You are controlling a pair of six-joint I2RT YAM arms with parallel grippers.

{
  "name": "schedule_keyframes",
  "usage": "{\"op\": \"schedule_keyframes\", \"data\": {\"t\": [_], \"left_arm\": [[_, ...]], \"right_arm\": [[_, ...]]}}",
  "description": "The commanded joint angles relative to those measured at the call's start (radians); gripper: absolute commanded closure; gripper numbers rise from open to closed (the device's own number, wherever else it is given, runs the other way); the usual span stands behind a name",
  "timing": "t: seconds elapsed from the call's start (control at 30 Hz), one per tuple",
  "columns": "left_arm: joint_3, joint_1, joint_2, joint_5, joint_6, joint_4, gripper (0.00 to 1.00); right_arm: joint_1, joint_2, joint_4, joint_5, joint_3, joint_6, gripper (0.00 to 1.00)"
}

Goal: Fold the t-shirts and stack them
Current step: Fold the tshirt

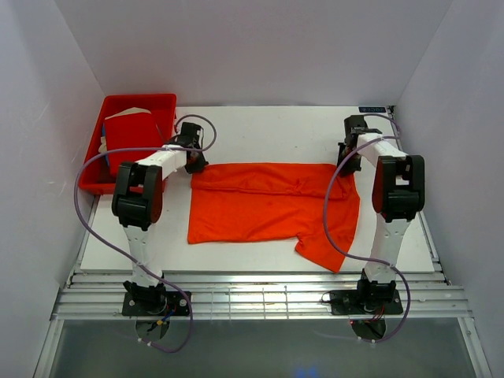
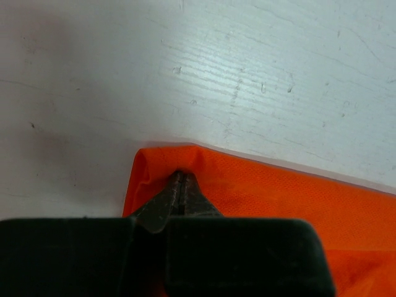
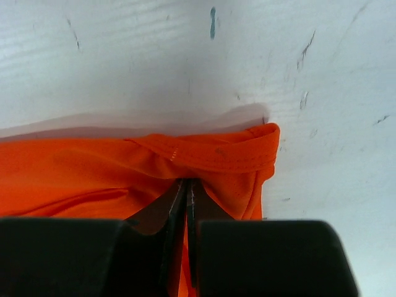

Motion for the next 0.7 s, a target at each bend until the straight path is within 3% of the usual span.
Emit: {"op": "schedule_keyframes", "data": {"t": [0.0, 0.23, 0.47, 0.67], "left_arm": [[0.017, 0.003, 0.063, -0.061, -0.016, -0.059, 1.0], [0.105, 0.02, 0.148, -0.065, -0.003, -0.063, 1.0], [0.299, 0.029, 0.244, -0.103, 0.037, -0.109, 1.0], [0.364, 0.026, 0.214, -0.071, 0.054, -0.094, 1.0]], "right_arm": [[-0.011, 0.062, -0.05, 0.05, 0.07, 0.012, 0.92], [-0.014, 0.15, -0.065, 0.034, 0.171, 0.009, 0.92], [-0.019, 0.263, -0.117, -0.003, 0.354, -0.001, 0.92], [-0.017, 0.199, -0.069, -0.042, 0.395, -0.034, 0.92]]}}
